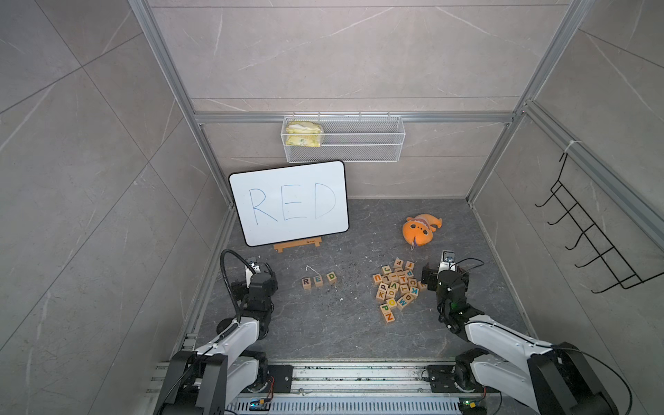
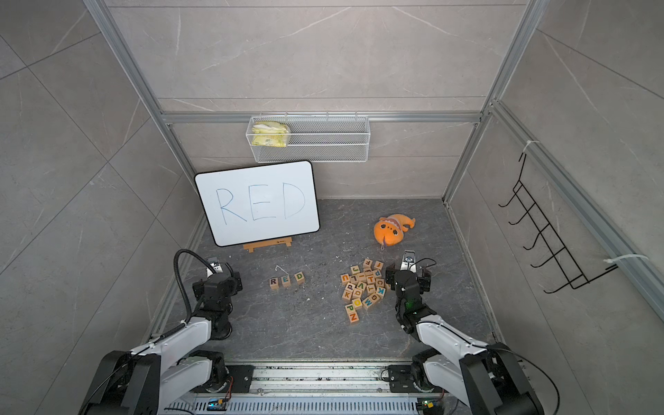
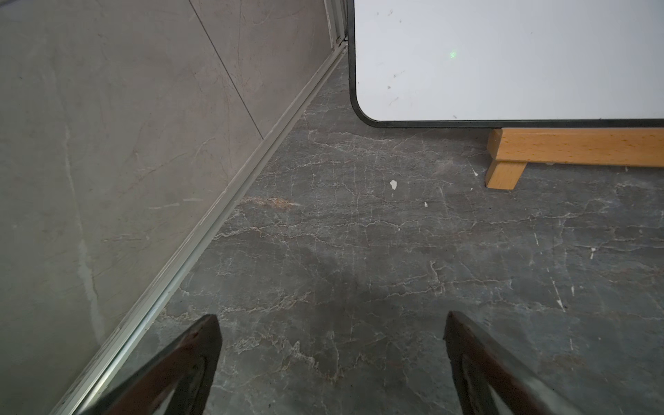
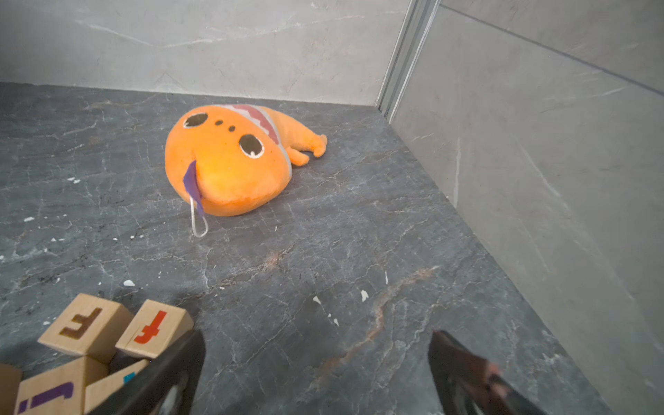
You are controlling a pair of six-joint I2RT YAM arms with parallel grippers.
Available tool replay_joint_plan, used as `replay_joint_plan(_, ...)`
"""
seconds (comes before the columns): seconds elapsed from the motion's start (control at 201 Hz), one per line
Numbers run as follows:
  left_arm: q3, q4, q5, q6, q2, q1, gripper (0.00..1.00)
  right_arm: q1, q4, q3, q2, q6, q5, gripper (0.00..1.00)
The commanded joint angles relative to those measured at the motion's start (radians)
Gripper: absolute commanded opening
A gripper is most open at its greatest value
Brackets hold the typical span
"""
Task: Assemble the uppercase word "red" with letter blocks
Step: Reset both arms
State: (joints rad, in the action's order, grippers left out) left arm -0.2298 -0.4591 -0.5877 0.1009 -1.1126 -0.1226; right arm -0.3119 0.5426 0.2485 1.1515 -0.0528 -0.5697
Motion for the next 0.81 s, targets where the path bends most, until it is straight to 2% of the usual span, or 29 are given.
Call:
replay_joint_plan(0.0, -0.026, -0.204, 0.09, -0.016, -0.059, 0.044, 1.0, 0.023, 0.125, 0.038, 0.067, 0.012, 0.031, 1.0)
replay_joint_plan(0.194, -0.072, -0.328, 0.226, -0.068, -0.2, 0.07, 1.0, 0.109, 0.244, 0.032, 0.13, -0.025, 0.1, 1.0)
replay_joint_plan(0.393, -0.062, -0.498, 0.309, -0.117, -0.347, 0.076, 1.0, 0.126, 0.32, 0.049, 0.221, 0.02, 0.192, 1.0)
replay_joint_plan(0.547, -0.088, -0.518, 0.323, -0.112, -0.41, 0.093, 1.0, 0.127, 0.373, 0.06, 0.295, 0.034, 0.225, 1.0)
replay_joint_plan(0.607, -0.096, -0.447, 0.337, -0.099, -0.385, 0.1, 1.0, 0.127, 0.362, 0.071, 0.304, 0.038, 0.233, 1.0)
replay_joint_plan(0.672, -0.092, -0.485, 0.331, -0.102, -0.4, 0.101, 1.0, 0.13, 0.351, 0.077, 0.305, 0.035, 0.238, 1.0)
replay_joint_plan(0.731, -0.098, -0.451, 0.335, -0.099, -0.389, 0.101, 1.0, 0.132, 0.353, 0.079, 0.319, 0.044, 0.268, 1.0)
replay_joint_plan(0.801, -0.097, -0.468, 0.331, -0.1, -0.395, 0.101, 1.0, 0.133, 0.472, 0.069, 0.396, 0.066, 0.275, 1.0)
